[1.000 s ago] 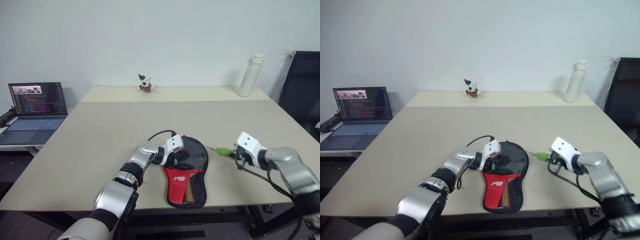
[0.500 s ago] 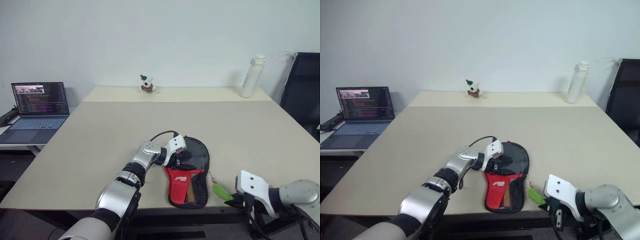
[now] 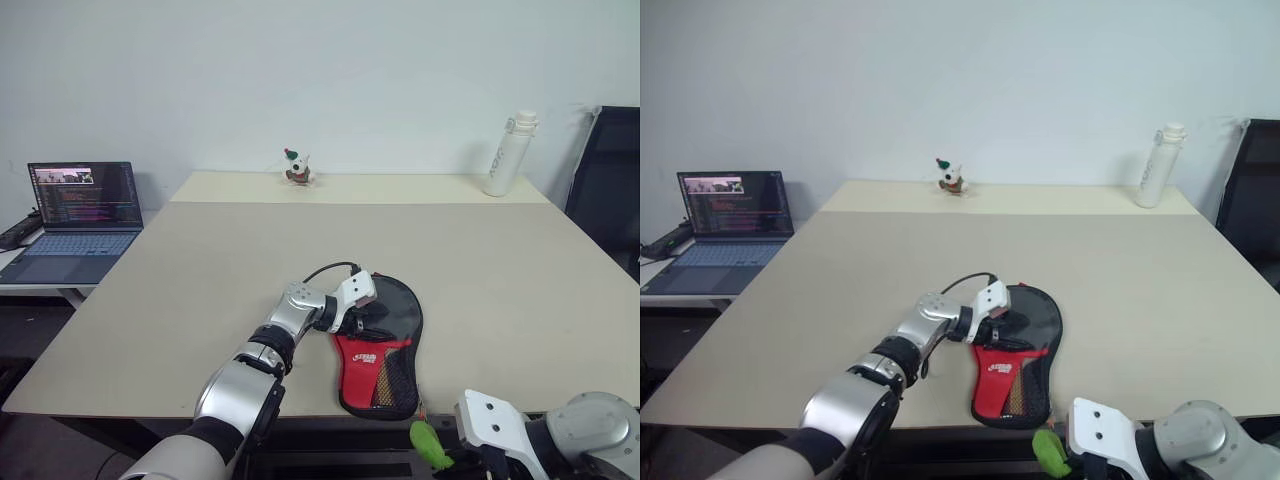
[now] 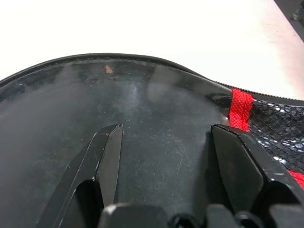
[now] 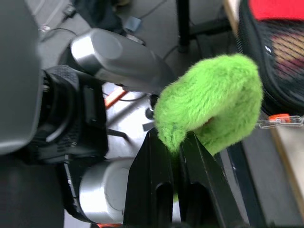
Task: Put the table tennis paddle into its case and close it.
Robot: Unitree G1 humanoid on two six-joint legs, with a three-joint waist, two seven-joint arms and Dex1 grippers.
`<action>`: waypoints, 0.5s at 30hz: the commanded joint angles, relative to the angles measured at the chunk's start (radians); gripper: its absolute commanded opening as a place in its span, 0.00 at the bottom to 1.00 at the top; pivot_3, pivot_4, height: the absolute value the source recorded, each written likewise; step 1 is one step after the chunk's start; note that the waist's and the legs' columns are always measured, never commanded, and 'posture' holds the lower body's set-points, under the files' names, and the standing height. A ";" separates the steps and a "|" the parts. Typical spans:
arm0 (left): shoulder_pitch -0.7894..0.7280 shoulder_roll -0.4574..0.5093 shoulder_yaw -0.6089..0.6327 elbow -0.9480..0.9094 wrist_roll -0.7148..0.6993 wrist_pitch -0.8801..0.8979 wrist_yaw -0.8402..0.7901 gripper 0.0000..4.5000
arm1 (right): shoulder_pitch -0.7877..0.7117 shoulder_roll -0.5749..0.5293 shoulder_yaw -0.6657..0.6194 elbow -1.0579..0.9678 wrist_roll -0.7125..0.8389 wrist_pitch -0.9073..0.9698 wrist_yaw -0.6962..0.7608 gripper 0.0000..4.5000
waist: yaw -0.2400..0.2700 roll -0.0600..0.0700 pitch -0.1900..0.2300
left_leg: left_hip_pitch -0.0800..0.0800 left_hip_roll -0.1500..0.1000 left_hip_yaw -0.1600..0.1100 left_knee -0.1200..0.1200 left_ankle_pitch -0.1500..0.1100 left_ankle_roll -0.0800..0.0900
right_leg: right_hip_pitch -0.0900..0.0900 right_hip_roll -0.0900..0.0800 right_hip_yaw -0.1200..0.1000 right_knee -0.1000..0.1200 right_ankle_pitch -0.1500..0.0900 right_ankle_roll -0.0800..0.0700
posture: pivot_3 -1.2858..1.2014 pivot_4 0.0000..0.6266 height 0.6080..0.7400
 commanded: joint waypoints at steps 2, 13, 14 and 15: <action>0.018 0.003 -0.030 0.028 0.038 0.012 0.023 0.72 | -0.005 -0.018 0.022 -0.052 0.064 0.002 0.017 0.00 | 0.000 0.000 0.000 | 0.000 0.000 0.000 0.000 0.000 0.000 | 0.000 0.000 0.000 0.000 0.000 0.000 | 0.52 0.24 1.00; 0.018 -0.003 -0.032 0.030 0.041 0.009 0.043 0.72 | -0.058 -0.047 -0.027 -0.033 0.146 0.070 0.000 0.09 | 0.000 0.000 0.000 | 0.000 0.000 0.000 0.000 0.000 0.000 | 0.000 0.000 0.000 0.000 0.000 0.000 | 0.52 0.24 1.00; 0.018 -0.005 -0.032 0.030 0.040 0.010 0.044 0.72 | -0.066 -0.048 -0.051 -0.038 0.182 0.089 0.002 0.12 | 0.000 0.000 0.000 | 0.000 0.000 0.000 0.000 0.000 0.000 | 0.000 0.000 0.000 0.000 0.000 0.000 | 0.52 0.24 1.00; 0.018 -0.007 -0.031 0.030 0.039 0.010 0.046 0.72 | -0.073 -0.051 -0.075 -0.045 0.219 0.107 0.005 0.17 | 0.000 0.000 0.000 | 0.000 0.000 0.000 0.000 0.000 0.000 | 0.000 0.000 0.000 0.000 0.000 0.000 | 0.52 0.24 1.00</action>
